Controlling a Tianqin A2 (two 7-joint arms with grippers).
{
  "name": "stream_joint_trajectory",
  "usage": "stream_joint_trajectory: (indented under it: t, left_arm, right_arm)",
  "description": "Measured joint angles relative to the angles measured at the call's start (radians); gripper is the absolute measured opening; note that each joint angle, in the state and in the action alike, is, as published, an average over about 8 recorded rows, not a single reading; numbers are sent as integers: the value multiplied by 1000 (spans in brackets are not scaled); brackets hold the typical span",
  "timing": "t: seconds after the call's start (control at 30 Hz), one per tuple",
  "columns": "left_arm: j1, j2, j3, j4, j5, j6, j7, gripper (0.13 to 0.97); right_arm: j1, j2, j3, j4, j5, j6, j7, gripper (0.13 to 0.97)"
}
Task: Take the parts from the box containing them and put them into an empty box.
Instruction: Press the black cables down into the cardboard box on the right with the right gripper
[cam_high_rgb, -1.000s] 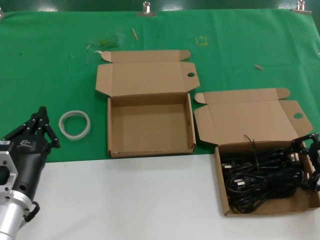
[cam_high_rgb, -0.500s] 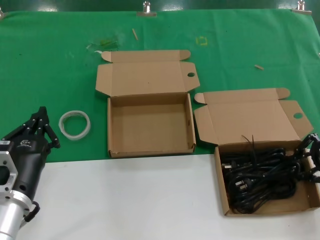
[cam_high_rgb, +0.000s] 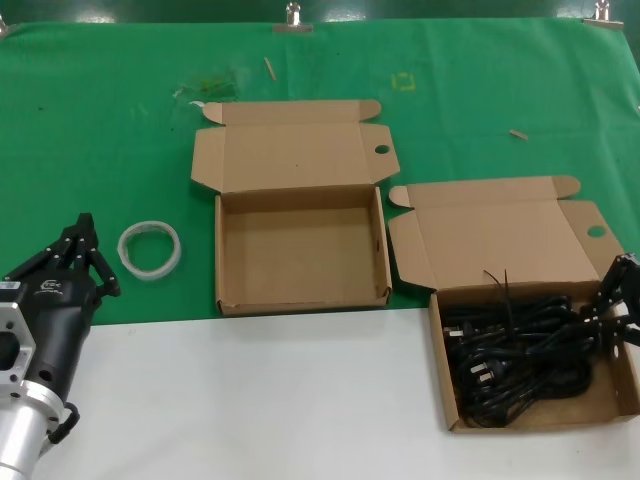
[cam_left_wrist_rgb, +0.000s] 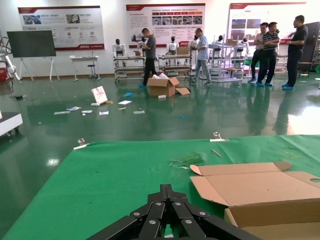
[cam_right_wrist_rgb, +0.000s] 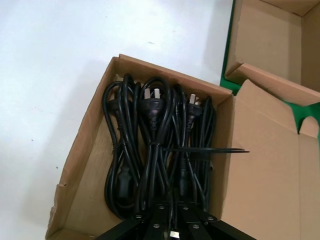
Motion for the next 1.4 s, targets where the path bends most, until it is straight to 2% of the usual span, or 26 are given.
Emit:
stream_joint_trajectory:
  t: [0.2,0.63,0.93,1.2,1.23,1.4]
  left_arm:
    - [0,0,0,0,0,0,0,140]
    - [0,0,0,0,0,0,0,140]
    - [0,0,0,0,0,0,0,140]
    - [0,0,0,0,0,0,0,140]
    - [0,0,0,0,0,0,0,140]
    - [0,0,0,0,0,0,0,140]
  right_arm:
    - [-5,1,1,5,2,-2,6,147]
    - [10,-4,-9,-12,-11,-14,2,175]
    - [15,-8,-12,-22,-15,-15,-5,271]
    - [11,-8,-18,-31,-23,-15,-11,432]
    - [10,-9,-19,-33,-24,-15,-12,432]
    - [11,-15,-24,-49,-30,-10,-20,567]
